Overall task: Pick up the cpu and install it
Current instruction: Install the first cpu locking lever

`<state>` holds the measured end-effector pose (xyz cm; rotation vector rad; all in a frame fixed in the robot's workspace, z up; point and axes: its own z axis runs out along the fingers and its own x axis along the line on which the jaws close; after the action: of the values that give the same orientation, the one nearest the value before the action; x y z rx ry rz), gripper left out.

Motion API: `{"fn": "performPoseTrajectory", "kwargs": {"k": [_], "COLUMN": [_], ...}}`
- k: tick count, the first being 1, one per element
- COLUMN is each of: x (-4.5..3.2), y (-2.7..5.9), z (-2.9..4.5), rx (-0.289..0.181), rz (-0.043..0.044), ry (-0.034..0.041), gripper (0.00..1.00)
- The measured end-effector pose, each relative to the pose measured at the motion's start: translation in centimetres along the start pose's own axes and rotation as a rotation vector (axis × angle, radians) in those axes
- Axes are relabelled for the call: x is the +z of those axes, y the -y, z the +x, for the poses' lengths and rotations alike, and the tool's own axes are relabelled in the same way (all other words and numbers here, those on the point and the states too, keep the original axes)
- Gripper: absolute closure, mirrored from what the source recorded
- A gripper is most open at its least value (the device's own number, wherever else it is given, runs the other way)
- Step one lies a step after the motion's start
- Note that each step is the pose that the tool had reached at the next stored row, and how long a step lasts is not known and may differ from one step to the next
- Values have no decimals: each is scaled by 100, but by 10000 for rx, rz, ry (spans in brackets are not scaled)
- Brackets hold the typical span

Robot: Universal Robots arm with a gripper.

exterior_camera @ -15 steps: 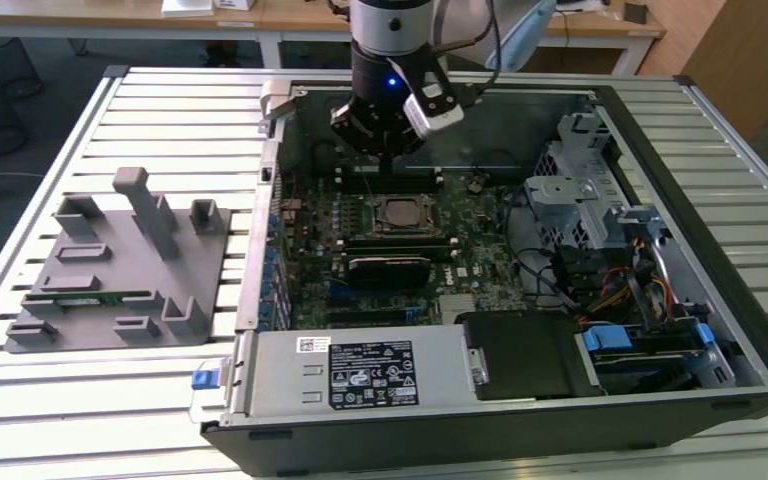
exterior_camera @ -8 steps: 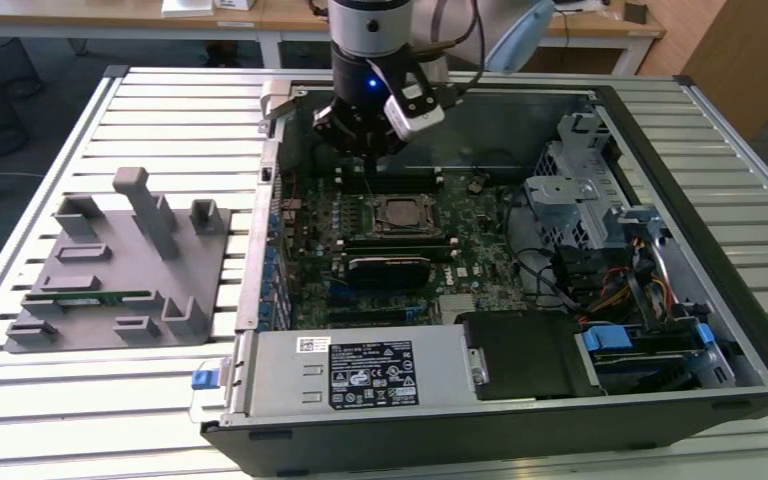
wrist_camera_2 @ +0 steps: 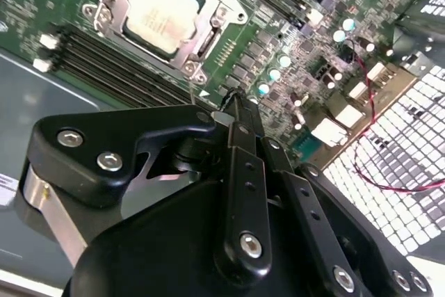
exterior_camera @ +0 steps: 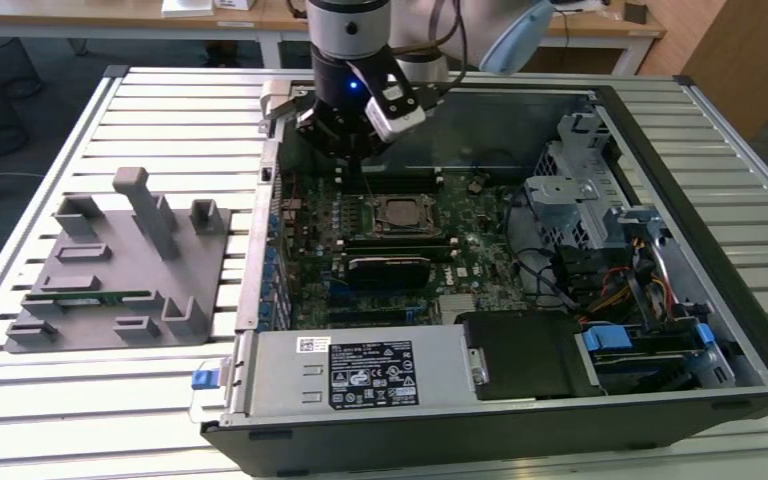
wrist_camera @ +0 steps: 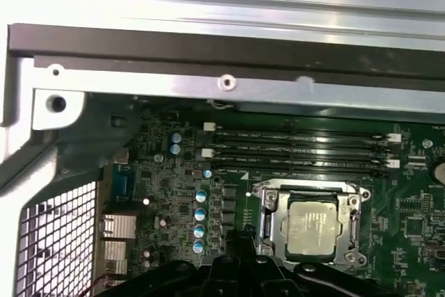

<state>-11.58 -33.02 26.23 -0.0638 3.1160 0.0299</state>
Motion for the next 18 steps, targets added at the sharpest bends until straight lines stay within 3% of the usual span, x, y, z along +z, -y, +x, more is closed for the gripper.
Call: {"fn": "performPoseTrajectory", "kwargs": {"k": [8, 15, 18], "x": [11, 18, 21], "y": [-81, -213, -244], "z": [84, 74, 28], "rx": [-209, -290, -301], "rz": [-3, -6, -6], "ry": [-6, -7, -8], "gripper": [89, 89, 89]}}
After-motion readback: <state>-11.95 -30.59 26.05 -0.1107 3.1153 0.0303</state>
